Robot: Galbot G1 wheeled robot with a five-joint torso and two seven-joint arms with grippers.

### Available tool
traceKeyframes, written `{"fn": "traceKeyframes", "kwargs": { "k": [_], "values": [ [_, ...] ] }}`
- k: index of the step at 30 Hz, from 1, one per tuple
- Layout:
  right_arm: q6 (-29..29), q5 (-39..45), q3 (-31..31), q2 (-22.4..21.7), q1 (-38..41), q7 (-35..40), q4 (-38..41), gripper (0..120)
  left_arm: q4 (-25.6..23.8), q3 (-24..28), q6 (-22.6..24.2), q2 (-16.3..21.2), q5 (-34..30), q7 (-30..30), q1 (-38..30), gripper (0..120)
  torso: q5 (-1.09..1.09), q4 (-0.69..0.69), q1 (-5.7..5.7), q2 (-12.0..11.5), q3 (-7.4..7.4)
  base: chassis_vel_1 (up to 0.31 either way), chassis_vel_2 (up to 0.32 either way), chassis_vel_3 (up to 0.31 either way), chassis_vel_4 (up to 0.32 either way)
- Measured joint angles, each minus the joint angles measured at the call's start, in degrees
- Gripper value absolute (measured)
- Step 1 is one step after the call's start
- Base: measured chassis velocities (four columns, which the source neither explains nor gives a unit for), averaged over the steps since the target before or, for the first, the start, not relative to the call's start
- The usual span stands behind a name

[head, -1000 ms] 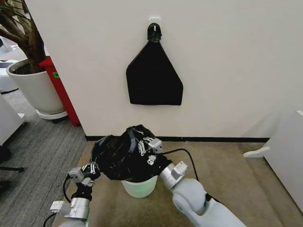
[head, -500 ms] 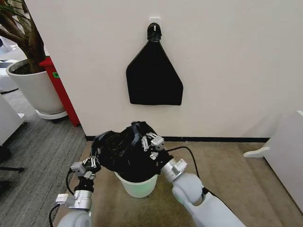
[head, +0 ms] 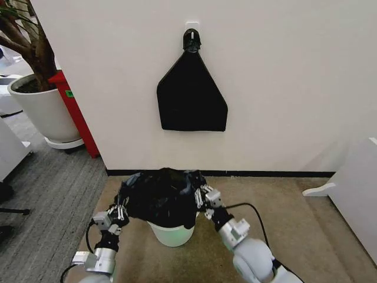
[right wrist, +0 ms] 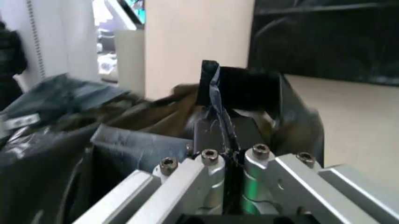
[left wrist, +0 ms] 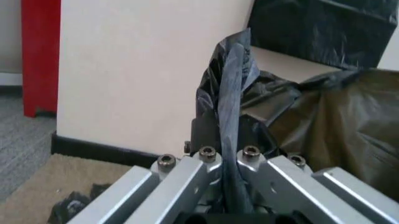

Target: Place the garbage bag over the trash bin.

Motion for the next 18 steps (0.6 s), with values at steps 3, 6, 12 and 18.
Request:
{"fn": "traceKeyframes", "kwargs": {
  "k": [3, 6, 12, 18],
  "values": [
    [0.2, -1.8, -0.5, -1.0, -3.2, -0.1, 0.9, 0, -0.7, -0.3, 0.4, 0.6, 0.5, -0.2, 1.2, 0, 0.00, -0.01, 0.00, 0.0, 0.00, 0.000, 0.000, 0.000, 0.000],
    [0.6, -2.6, -0.4, -1.4, -3.9, -0.1, 0.6, 0, -0.8, -0.4, 0.3, 1.0, 0.8, -0.4, 1.6, 0, 0.00, 0.00, 0.00, 0.0, 0.00, 0.000, 0.000, 0.000, 0.000],
    [0.1, -1.7, -1.3, -3.2, -5.8, 1.7, -1.1, 0, -0.8, -0.4, 1.4, 2.1, 1.7, -1.8, 2.7, 0, 0.00, 0.00, 0.00, 0.0, 0.00, 0.000, 0.000, 0.000, 0.000],
    [-3.3, 3.2, -3.1, -4.0, -6.9, 5.3, -1.7, 0, -1.4, 0.1, 5.5, 2.7, 1.8, -4.6, 3.3, 0, 0.00, -0.01, 0.00, 0.0, 0.00, 0.000, 0.000, 0.000, 0.000]
  ]
}}
